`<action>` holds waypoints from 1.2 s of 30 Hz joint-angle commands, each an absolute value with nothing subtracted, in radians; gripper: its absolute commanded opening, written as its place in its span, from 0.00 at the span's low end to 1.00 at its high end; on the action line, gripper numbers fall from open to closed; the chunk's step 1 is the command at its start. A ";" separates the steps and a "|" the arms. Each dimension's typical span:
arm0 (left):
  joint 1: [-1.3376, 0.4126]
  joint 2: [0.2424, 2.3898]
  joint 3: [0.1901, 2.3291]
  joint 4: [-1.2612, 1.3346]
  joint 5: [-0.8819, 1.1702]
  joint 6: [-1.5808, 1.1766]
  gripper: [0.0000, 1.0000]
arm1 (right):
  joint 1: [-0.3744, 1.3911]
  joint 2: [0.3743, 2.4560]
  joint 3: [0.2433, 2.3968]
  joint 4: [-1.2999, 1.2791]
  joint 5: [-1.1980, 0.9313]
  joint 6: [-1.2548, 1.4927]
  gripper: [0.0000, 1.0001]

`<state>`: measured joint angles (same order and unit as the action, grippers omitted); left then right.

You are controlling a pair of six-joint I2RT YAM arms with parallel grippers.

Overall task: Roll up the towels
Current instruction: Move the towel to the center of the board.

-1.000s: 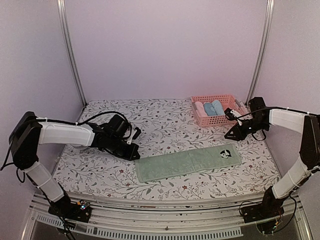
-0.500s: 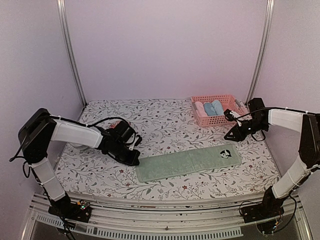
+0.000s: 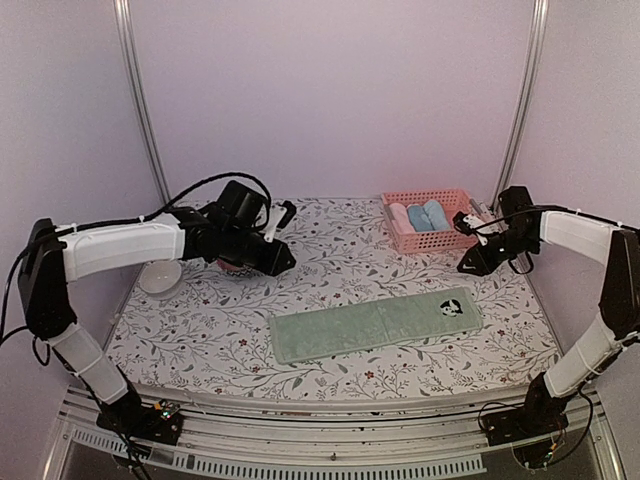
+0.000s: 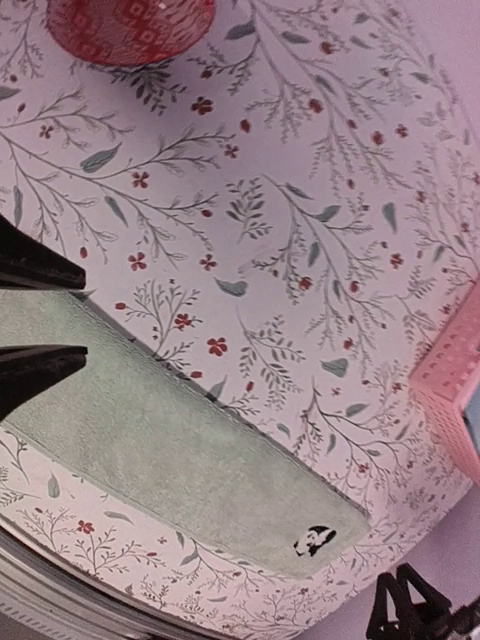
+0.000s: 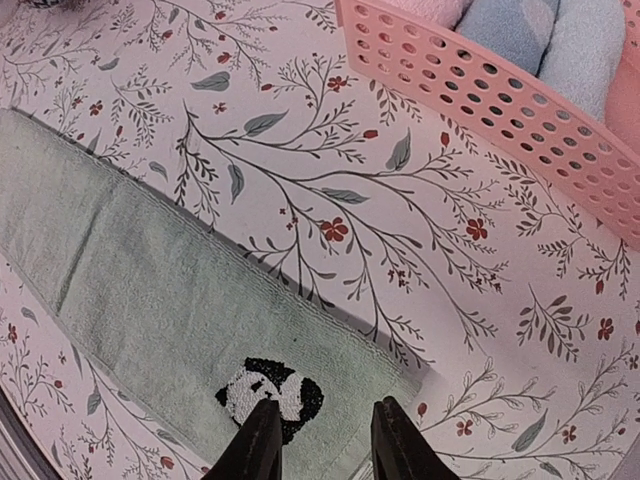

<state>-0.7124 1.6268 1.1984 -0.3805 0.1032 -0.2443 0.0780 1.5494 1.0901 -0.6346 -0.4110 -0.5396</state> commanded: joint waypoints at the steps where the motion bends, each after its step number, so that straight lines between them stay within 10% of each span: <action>1: -0.709 1.565 1.282 -0.327 0.082 -0.073 0.30 | 0.081 1.564 1.083 -0.750 -0.340 -0.571 0.31; 4: -0.707 1.558 1.318 -0.250 0.061 -0.038 0.48 | 0.090 1.593 1.042 -0.777 -0.364 -0.605 0.25; 13: -0.693 1.357 1.109 -0.030 -0.051 0.092 0.55 | 0.132 1.690 0.977 -0.800 -0.276 -0.618 0.14; 36: -0.693 1.362 1.111 -0.083 -0.060 0.095 0.54 | 0.000 1.811 1.309 -0.951 -0.208 -0.601 0.24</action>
